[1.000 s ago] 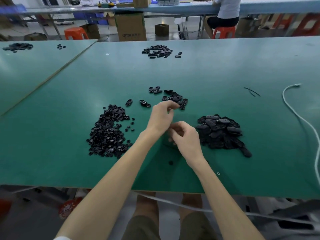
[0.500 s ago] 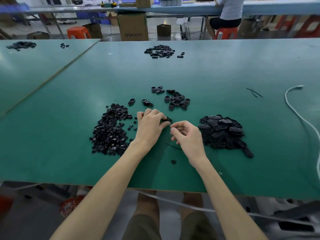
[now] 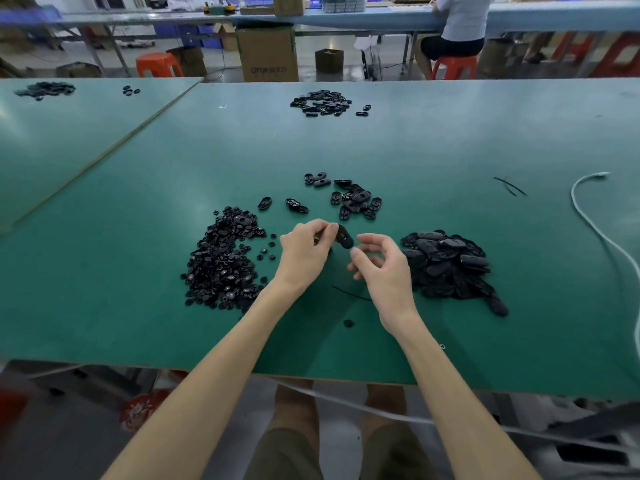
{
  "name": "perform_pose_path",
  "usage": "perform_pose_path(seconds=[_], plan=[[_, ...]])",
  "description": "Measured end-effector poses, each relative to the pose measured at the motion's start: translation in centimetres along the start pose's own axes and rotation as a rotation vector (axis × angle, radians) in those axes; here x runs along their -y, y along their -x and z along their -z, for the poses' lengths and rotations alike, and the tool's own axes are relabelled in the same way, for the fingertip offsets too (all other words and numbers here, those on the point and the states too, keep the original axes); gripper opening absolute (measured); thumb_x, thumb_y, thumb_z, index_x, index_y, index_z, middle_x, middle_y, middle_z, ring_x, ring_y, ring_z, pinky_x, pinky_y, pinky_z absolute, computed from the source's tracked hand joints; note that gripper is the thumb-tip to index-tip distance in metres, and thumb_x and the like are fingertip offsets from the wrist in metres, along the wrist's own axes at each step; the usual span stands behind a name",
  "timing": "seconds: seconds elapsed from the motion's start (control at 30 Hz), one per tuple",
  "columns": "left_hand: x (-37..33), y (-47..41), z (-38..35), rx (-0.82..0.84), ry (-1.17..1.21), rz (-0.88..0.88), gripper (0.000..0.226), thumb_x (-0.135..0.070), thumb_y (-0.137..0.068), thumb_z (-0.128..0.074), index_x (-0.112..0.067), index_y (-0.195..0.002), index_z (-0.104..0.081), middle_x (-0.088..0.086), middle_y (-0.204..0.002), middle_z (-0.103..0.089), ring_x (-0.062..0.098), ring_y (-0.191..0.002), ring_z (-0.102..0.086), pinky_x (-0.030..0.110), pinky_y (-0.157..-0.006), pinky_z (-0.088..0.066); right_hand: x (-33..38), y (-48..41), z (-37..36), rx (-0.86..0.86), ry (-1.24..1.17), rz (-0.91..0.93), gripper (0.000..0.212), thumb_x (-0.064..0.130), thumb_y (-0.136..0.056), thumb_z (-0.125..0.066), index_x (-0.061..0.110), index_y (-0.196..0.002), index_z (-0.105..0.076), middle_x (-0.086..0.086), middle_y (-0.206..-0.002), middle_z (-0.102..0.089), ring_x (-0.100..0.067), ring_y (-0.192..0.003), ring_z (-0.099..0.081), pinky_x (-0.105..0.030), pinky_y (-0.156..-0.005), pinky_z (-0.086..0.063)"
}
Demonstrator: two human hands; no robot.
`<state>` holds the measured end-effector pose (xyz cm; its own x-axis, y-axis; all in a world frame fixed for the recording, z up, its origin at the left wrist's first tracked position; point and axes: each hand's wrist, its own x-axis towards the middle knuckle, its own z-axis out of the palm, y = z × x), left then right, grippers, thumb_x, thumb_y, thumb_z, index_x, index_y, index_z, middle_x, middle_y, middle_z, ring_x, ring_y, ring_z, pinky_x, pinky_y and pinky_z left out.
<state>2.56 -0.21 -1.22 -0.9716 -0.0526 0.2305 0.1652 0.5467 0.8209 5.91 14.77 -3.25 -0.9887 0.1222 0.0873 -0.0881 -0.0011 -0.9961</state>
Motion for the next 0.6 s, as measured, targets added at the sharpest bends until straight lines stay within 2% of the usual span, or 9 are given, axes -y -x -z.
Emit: perform_pose_path(seconds=[0.07, 0.13, 0.23, 0.33, 0.47, 0.53, 0.6], plan=[[-0.3, 0.1, 0.1, 0.027, 0.054, 0.019, 0.029, -0.032, -0.106, -0.056, -0.013, -0.096, -0.076, 0.012, -0.086, -0.075, 0.033, -0.082, -0.066, 0.047, -0.084, -0.052, 0.0, 0.0, 0.0, 0.012, -0.005, 0.005, 0.016, 0.01, -0.099, -0.069, 0.017, -0.113, -0.067, 0.001, -0.098, -0.072, -0.012, -0.075, -0.072, -0.022, -0.065, -0.055], [-0.3, 0.2, 0.2, 0.049, 0.061, 0.032, 0.026, -0.031, -0.105, -0.058, -0.015, -0.093, -0.075, 0.011, -0.085, -0.075, 0.037, -0.085, -0.066, 0.05, -0.087, -0.052, 0.0, 0.0, -0.1, 0.027, -0.002, 0.002, 0.011, 0.011, -0.1, -0.069, 0.015, -0.11, -0.068, -0.004, -0.097, -0.076, -0.014, -0.074, -0.074, -0.024, -0.063, -0.055], [-0.1, 0.6, 0.6, 0.102, 0.027, 0.037, 0.026, -0.033, -0.104, -0.059, -0.017, -0.091, -0.076, 0.001, -0.086, -0.076, 0.029, -0.087, -0.068, 0.047, -0.092, -0.051, -0.1, 0.0, -0.1, 0.011, -0.005, -0.002, 0.005, 0.009, -0.1, -0.068, 0.013, -0.102, -0.068, -0.007, -0.088, -0.076, -0.014, -0.067, -0.073, -0.024, -0.059, -0.053], [0.1, 0.7, 1.6, 0.113, -0.067, 0.02, 0.025, -0.037, -0.103, -0.06, -0.019, -0.096, -0.077, -0.009, -0.09, -0.076, 0.013, -0.09, -0.069, 0.035, -0.091, -0.049, -0.2, 0.0, 0.0, 0.008, 0.004, 0.0, 0.006, 0.007, -0.099, -0.069, 0.013, -0.099, -0.068, -0.005, -0.083, -0.075, -0.014, -0.066, -0.072, -0.024, -0.058, -0.053], [0.7, -0.3, 4.0, 0.017, -0.409, -0.033, 0.016, -0.025, -0.104, -0.06, -0.019, -0.113, -0.071, -0.005, -0.109, -0.071, 0.016, -0.098, -0.064, 0.04, -0.107, -0.036, -0.3, 0.0, -0.1, 0.018, 0.01, -0.009, 0.007, 0.006, -0.098, -0.068, 0.012, -0.099, -0.068, -0.003, -0.081, -0.075, -0.012, -0.066, -0.071, -0.023, -0.059, -0.052], [1.4, -1.1, 5.4, -0.005, -0.612, 0.026, 0.022, -0.019, -0.103, -0.06, -0.015, -0.124, -0.067, 0.005, -0.12, -0.066, 0.023, -0.112, -0.06, 0.043, -0.107, -0.033, -0.2, 0.0, -0.1, 0.027, 0.018, -0.015, 0.005, 0.006, -0.098, -0.068, 0.01, -0.1, -0.068, -0.004, -0.082, -0.075, -0.011, -0.067, -0.071, -0.023, -0.059, -0.052], [2.1, -1.6, 6.5, 0.004, -0.736, 0.111, 0.023, -0.021, -0.102, -0.062, -0.011, -0.123, -0.065, 0.011, -0.12, -0.064, 0.03, -0.116, -0.056, 0.045, -0.105, -0.034, -0.2, 0.0, -0.1, 0.031, 0.021, -0.019, 0.004, 0.005, -0.098, -0.068, 0.009, -0.1, -0.068, -0.004, -0.082, -0.075, -0.011, -0.067, -0.071, -0.023, -0.058, -0.052]])
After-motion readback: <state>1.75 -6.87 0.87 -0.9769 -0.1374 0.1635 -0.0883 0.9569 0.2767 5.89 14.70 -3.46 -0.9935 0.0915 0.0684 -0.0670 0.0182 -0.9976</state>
